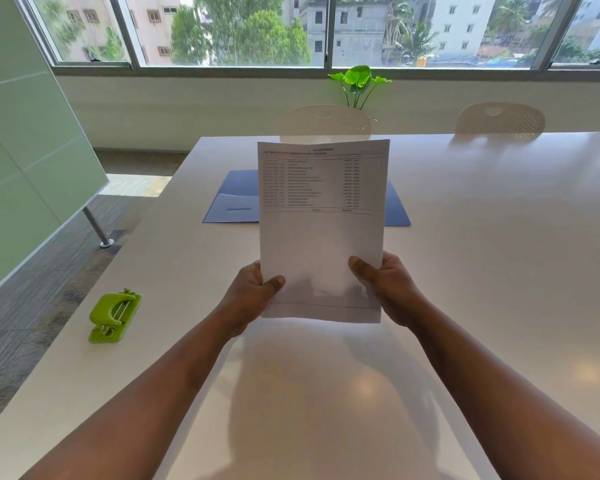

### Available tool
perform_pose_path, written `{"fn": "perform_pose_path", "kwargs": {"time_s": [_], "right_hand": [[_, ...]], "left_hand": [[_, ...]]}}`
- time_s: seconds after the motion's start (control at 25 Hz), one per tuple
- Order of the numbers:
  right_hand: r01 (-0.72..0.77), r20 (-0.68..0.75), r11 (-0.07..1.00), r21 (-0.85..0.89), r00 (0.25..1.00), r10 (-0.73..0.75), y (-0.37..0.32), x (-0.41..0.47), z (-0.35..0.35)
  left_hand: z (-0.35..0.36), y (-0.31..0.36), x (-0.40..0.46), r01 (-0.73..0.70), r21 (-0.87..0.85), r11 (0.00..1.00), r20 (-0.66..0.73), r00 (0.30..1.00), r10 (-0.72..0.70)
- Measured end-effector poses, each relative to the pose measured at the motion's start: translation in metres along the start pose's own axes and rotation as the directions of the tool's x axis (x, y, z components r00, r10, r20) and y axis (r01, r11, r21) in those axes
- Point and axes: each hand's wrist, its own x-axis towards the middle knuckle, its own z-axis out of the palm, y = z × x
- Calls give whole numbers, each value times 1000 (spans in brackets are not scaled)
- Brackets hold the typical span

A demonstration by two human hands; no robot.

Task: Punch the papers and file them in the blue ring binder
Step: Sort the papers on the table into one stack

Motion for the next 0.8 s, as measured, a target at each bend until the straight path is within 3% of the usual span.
{"fn": "perform_pose_path", "kwargs": {"time_s": [0.24,0.36,0.56,0.8], "right_hand": [[-31,-4,999,23,999,31,-6,1,-2],[-46,-28,998,43,998,47,-6,0,-3],[-33,37,999,-24,999,34,0,0,-6],[22,91,999,-41,996,-18,-2,-1,-4]], "left_hand": [[-9,12,-7,59,-62,996,163,985,-48],[-12,19,-8,105,-9,994,209,973,-101],[-4,32,-1,23,-4,1000,33,999,-23],[-1,49,3,-135,-102,986,-124,985,122]]}}
